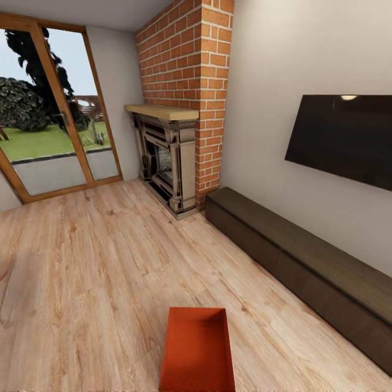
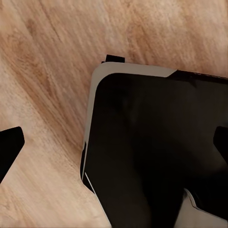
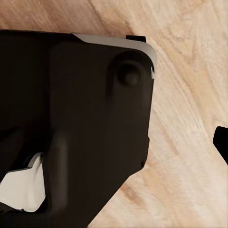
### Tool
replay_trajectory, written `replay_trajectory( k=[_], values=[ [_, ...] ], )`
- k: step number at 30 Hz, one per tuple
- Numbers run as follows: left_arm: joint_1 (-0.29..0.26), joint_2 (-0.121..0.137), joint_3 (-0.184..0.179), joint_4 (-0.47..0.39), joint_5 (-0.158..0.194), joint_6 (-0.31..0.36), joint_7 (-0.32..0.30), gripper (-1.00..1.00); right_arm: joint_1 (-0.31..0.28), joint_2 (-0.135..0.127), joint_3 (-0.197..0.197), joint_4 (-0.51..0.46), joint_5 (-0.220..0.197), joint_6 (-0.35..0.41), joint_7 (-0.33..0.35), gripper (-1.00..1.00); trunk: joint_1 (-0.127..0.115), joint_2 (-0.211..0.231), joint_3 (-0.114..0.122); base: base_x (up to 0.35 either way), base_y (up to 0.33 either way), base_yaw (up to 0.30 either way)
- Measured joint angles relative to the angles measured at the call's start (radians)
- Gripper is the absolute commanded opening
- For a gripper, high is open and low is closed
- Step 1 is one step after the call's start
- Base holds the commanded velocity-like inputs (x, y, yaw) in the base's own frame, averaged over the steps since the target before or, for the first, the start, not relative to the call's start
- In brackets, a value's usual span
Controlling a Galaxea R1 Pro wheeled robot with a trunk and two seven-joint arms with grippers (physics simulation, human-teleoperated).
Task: Move the two storage containers from the living room to the garage. In the garage, place one container on the floor and stack the other container on top of it (either order is fine).
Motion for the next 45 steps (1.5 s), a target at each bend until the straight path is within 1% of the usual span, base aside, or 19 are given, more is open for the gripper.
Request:
replay_trajectory(
  k=[45],
  values=[
    [0.0, 0.0, 0.0, 0.0, 0.0, 0.0, 0.0, 1.0, 0.0, 0.0, 0.001, 0.0, 0.0, 0.0, 0.0, 1.0, 0.0, 0.0, -0.072, 0.0, 0.0, 0.0]
  ],
)
